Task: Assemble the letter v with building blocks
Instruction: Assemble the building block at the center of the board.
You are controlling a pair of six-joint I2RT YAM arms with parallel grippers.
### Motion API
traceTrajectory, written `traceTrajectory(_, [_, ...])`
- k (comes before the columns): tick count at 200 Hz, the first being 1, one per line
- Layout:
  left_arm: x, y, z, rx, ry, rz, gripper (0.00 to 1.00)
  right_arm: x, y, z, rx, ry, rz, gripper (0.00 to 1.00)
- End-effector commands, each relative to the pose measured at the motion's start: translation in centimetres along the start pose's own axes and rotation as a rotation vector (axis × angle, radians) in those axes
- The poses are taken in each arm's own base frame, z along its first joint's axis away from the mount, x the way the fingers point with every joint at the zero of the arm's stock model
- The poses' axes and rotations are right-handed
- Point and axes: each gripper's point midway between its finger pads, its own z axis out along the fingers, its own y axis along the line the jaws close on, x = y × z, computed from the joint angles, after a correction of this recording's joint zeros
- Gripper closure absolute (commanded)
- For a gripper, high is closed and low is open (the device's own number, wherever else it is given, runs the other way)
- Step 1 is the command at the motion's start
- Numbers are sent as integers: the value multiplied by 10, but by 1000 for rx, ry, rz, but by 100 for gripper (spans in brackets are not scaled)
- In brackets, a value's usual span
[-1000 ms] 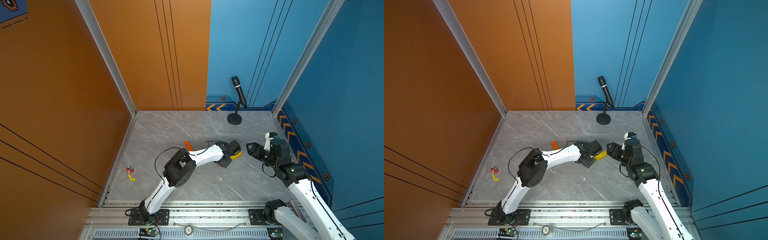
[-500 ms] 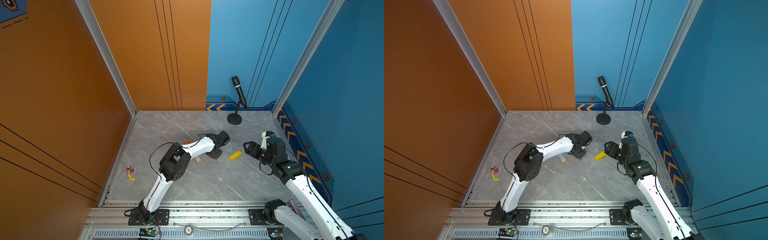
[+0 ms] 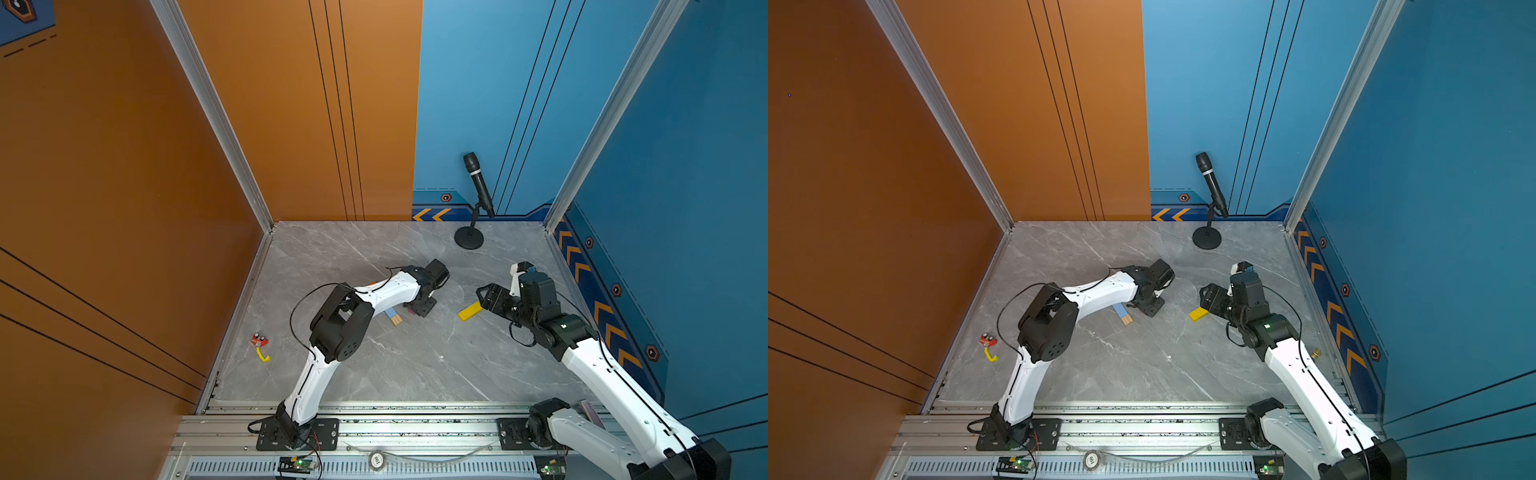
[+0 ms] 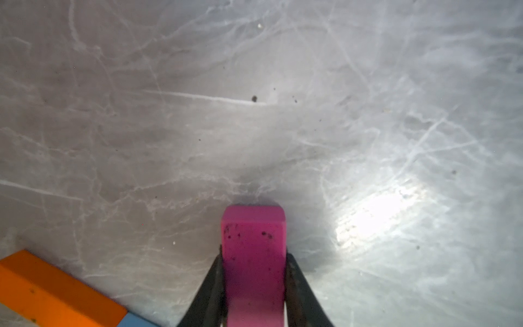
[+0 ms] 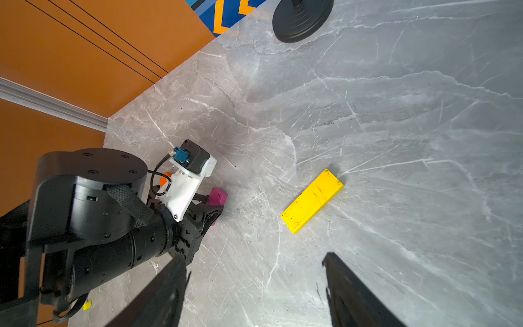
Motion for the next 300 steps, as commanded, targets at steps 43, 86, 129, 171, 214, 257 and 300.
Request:
traceTrajectory(43, [25, 0, 2, 69, 48, 24, 93, -10, 14, 0, -19, -32, -5, 23])
traceTrajectory(86, [32, 5, 4, 67, 57, 21, 93, -7, 17, 4, -22, -20, -11, 23])
traceTrajectory(129, [37, 8, 7, 61, 62, 26, 93, -7, 22, 6, -27, -20, -19, 23])
traceTrajectory(171, [39, 13, 4, 66, 52, 21, 93, -5, 26, 10, -30, -8, -29, 23])
traceTrajectory(214, [44, 13, 4, 87, 61, 26, 93, -4, 29, 13, -32, -1, -36, 23])
traceTrajectory(257, [51, 11, 4, 95, 70, 38, 93, -2, 31, 15, -34, 4, -40, 23])
traceTrajectory(300, [53, 14, 2, 86, 68, 53, 93, -1, 33, 17, -40, 9, -42, 23])
